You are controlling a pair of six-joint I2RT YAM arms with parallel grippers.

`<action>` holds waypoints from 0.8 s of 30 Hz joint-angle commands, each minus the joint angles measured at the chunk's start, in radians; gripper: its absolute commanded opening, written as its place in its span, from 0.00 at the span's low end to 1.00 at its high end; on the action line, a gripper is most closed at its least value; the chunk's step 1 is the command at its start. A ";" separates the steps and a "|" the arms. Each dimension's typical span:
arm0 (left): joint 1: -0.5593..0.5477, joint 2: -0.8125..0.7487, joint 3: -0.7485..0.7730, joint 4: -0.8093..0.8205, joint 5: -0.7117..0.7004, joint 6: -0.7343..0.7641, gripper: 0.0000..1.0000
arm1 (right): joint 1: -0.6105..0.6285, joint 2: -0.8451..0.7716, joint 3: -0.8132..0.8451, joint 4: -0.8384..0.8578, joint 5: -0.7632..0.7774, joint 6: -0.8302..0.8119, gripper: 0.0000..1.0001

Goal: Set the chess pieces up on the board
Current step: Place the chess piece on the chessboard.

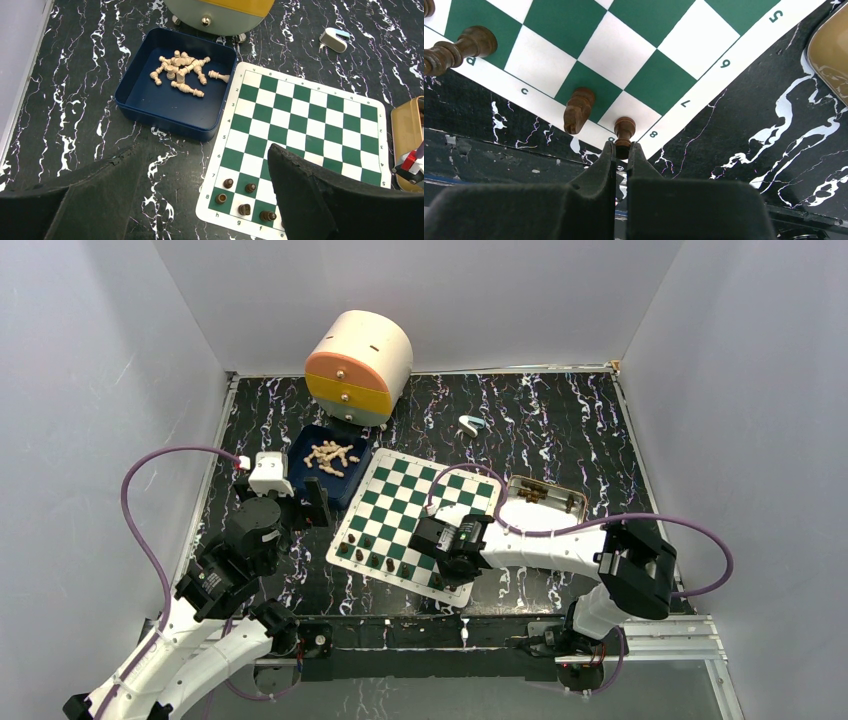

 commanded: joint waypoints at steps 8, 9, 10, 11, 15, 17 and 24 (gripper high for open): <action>-0.003 -0.015 -0.005 0.008 -0.032 -0.009 0.92 | 0.005 0.025 0.040 -0.001 0.023 0.009 0.16; -0.003 -0.016 -0.007 0.007 -0.032 -0.010 0.92 | 0.005 0.023 0.042 -0.002 0.025 0.011 0.18; -0.003 -0.015 -0.006 0.008 -0.032 -0.010 0.92 | 0.005 0.022 0.046 -0.002 0.027 0.010 0.20; -0.004 -0.015 -0.006 0.007 -0.031 -0.010 0.92 | 0.005 0.021 0.050 -0.002 0.029 0.007 0.22; -0.003 -0.010 -0.004 0.006 -0.031 -0.011 0.92 | 0.005 0.015 0.060 0.021 0.029 -0.019 0.31; -0.003 -0.010 -0.004 0.006 -0.033 -0.012 0.92 | 0.002 0.013 0.069 0.029 0.037 -0.035 0.33; -0.003 -0.004 -0.004 0.004 -0.029 -0.014 0.92 | -0.020 0.006 0.096 0.003 0.043 -0.038 0.34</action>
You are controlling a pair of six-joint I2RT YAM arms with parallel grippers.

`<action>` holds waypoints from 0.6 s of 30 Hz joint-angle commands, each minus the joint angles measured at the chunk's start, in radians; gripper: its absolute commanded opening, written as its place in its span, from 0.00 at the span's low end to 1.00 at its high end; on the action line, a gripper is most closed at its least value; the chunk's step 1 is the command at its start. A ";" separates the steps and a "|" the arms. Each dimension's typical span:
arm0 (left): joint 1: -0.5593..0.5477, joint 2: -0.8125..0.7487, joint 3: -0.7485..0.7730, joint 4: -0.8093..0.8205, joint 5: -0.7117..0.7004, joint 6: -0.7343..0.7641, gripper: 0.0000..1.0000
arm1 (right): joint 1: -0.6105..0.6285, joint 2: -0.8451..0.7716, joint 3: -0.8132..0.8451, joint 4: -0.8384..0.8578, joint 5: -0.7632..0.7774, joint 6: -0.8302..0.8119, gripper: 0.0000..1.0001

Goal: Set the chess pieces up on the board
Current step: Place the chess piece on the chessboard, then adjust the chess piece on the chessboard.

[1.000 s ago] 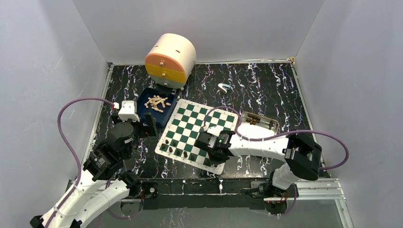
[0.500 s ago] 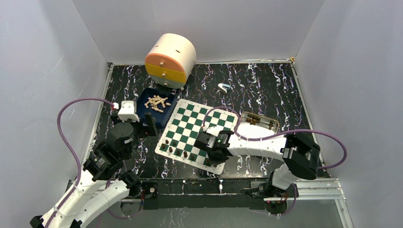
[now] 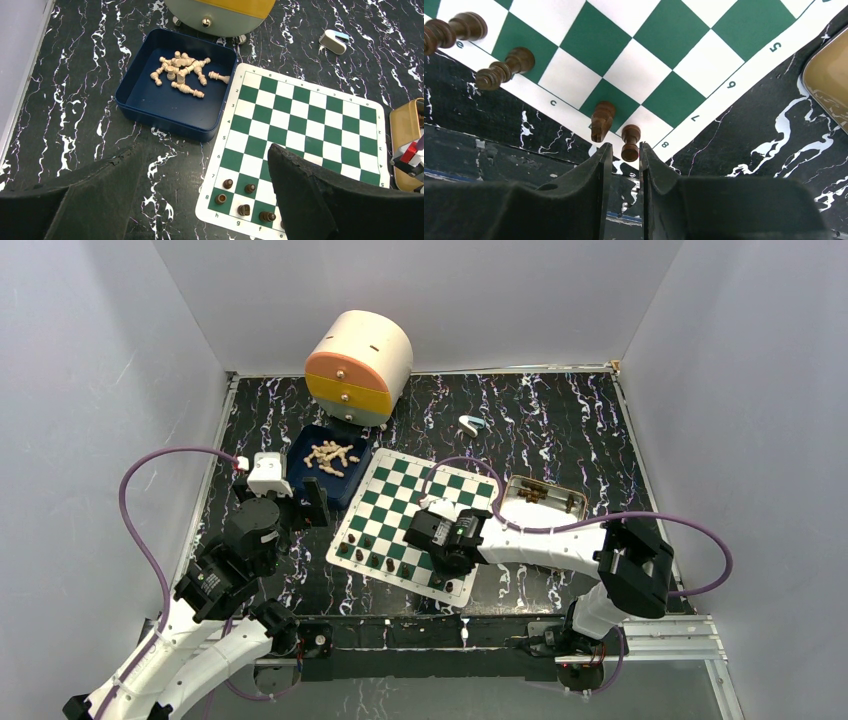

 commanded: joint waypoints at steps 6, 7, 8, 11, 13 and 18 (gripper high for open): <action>-0.003 -0.008 -0.005 -0.001 -0.022 -0.014 0.92 | -0.013 -0.003 0.027 0.002 -0.020 -0.010 0.34; -0.003 -0.009 -0.006 -0.001 -0.022 -0.014 0.92 | -0.012 -0.003 0.021 0.008 -0.032 -0.014 0.34; -0.003 -0.009 -0.006 -0.001 -0.023 -0.014 0.92 | -0.012 -0.003 0.016 0.012 -0.039 -0.017 0.34; -0.003 -0.006 -0.005 -0.001 -0.023 -0.015 0.92 | -0.013 -0.001 0.002 0.018 -0.052 -0.024 0.35; -0.004 -0.004 -0.004 -0.001 -0.025 -0.014 0.92 | -0.012 -0.002 -0.004 0.017 -0.054 -0.028 0.35; -0.003 -0.004 -0.005 -0.002 -0.030 -0.014 0.92 | -0.013 0.004 -0.021 0.018 -0.052 -0.034 0.35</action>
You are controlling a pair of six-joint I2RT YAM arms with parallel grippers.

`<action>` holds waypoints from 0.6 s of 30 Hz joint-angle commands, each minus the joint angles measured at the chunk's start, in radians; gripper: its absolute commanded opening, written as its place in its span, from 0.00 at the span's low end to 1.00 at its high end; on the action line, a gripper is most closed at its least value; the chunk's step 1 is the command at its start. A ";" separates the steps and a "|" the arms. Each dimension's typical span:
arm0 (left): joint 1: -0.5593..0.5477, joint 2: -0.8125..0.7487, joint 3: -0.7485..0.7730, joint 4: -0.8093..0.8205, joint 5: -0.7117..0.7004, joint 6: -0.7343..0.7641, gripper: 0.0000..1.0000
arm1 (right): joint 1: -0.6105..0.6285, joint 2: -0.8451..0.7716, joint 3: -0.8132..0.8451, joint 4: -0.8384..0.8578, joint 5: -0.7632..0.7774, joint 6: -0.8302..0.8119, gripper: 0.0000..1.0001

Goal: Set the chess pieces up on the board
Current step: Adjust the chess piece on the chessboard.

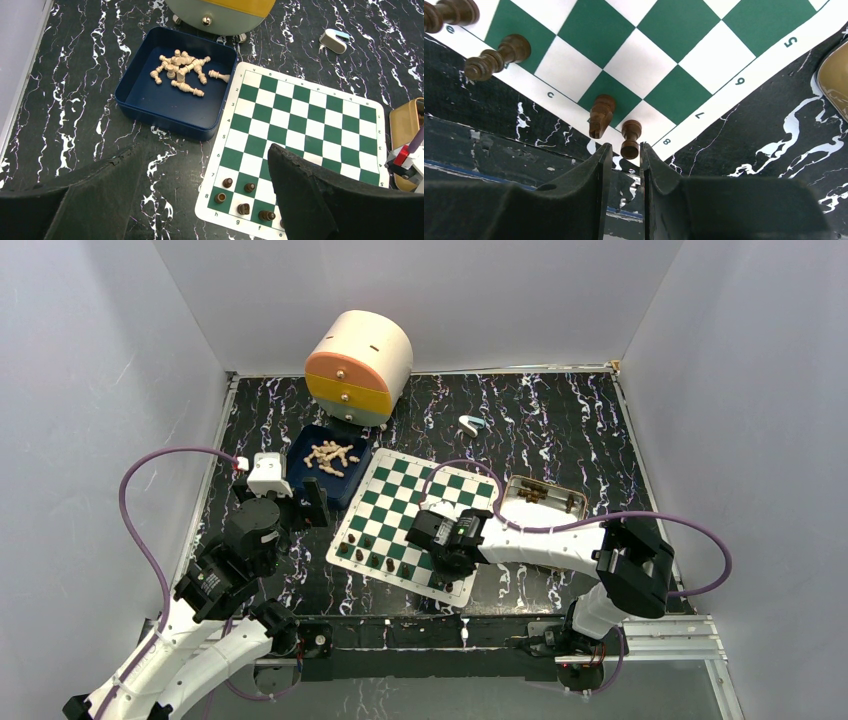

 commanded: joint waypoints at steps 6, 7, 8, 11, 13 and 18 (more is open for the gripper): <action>-0.004 -0.001 -0.005 0.006 -0.032 -0.007 0.92 | 0.000 0.012 -0.024 0.027 -0.010 -0.017 0.31; -0.003 0.001 -0.005 0.007 -0.032 -0.007 0.92 | 0.000 0.012 -0.025 0.029 -0.009 -0.017 0.30; -0.003 0.003 -0.004 0.006 -0.032 -0.007 0.92 | 0.000 0.011 -0.026 0.029 -0.007 -0.017 0.29; -0.003 0.006 -0.005 0.006 -0.032 -0.007 0.92 | 0.000 0.008 -0.026 0.028 -0.005 -0.017 0.26; -0.003 0.008 -0.004 0.006 -0.032 -0.007 0.92 | -0.001 0.006 -0.027 0.023 -0.004 -0.018 0.24; -0.002 0.005 -0.004 0.007 -0.031 -0.008 0.92 | 0.000 0.010 -0.024 -0.004 0.009 -0.011 0.21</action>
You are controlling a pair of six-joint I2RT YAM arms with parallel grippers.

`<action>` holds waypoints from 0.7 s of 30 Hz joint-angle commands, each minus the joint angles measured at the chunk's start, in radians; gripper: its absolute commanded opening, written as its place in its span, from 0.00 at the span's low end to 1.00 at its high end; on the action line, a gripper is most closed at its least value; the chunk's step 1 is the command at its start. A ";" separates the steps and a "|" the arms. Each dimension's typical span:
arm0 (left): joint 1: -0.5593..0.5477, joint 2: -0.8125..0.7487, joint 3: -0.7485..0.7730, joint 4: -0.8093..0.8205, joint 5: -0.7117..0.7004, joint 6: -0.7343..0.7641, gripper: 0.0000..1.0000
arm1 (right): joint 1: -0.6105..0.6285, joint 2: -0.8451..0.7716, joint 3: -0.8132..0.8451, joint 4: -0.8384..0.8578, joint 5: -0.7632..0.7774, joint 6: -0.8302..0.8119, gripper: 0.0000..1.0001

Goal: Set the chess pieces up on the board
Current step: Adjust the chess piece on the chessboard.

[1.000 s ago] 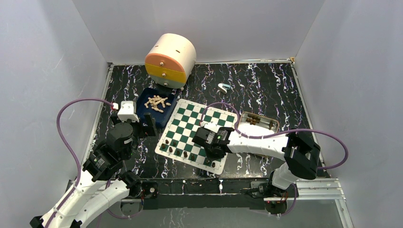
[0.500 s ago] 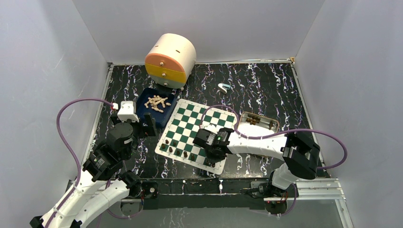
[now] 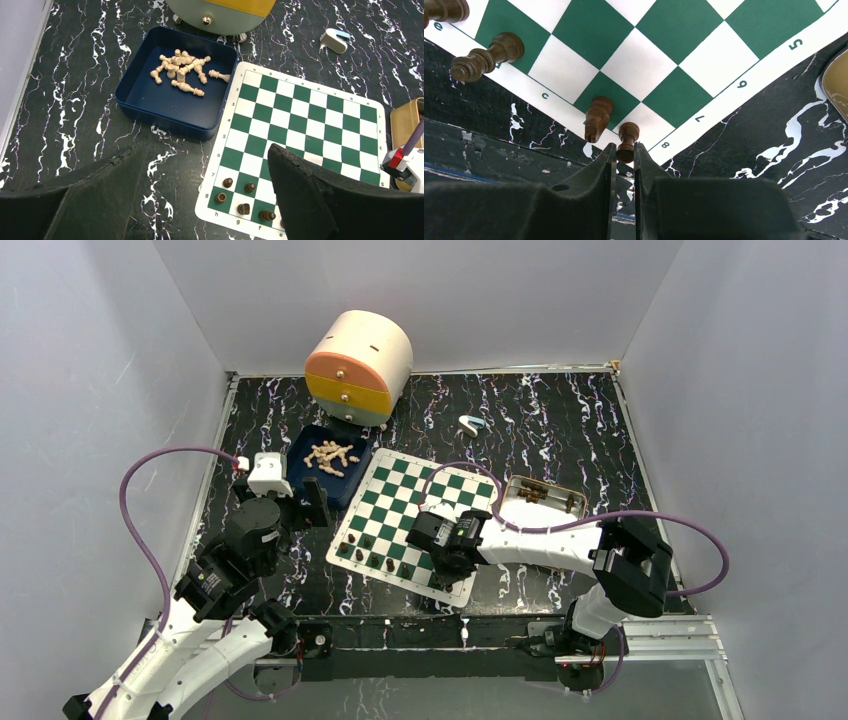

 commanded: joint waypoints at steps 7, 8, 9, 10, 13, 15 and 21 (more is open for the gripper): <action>-0.003 0.000 -0.005 0.006 -0.030 -0.008 0.92 | 0.000 -0.011 0.005 -0.063 0.036 0.018 0.17; -0.004 0.000 -0.005 0.006 -0.029 -0.008 0.92 | 0.000 -0.014 0.006 -0.064 0.036 0.019 0.17; -0.004 0.000 -0.004 0.007 -0.029 -0.008 0.92 | 0.000 -0.015 0.007 -0.066 0.039 0.019 0.17; -0.004 0.000 -0.004 0.006 -0.030 -0.008 0.92 | 0.000 -0.016 0.007 -0.067 0.040 0.019 0.17; -0.003 0.000 -0.004 0.005 -0.030 -0.008 0.92 | 0.000 -0.013 0.010 -0.072 0.043 0.019 0.17; -0.004 -0.001 -0.004 0.007 -0.030 -0.008 0.92 | 0.000 -0.012 0.012 -0.078 0.047 0.021 0.17; -0.004 0.001 -0.004 0.006 -0.030 -0.010 0.92 | 0.000 -0.020 0.020 -0.093 0.060 0.028 0.16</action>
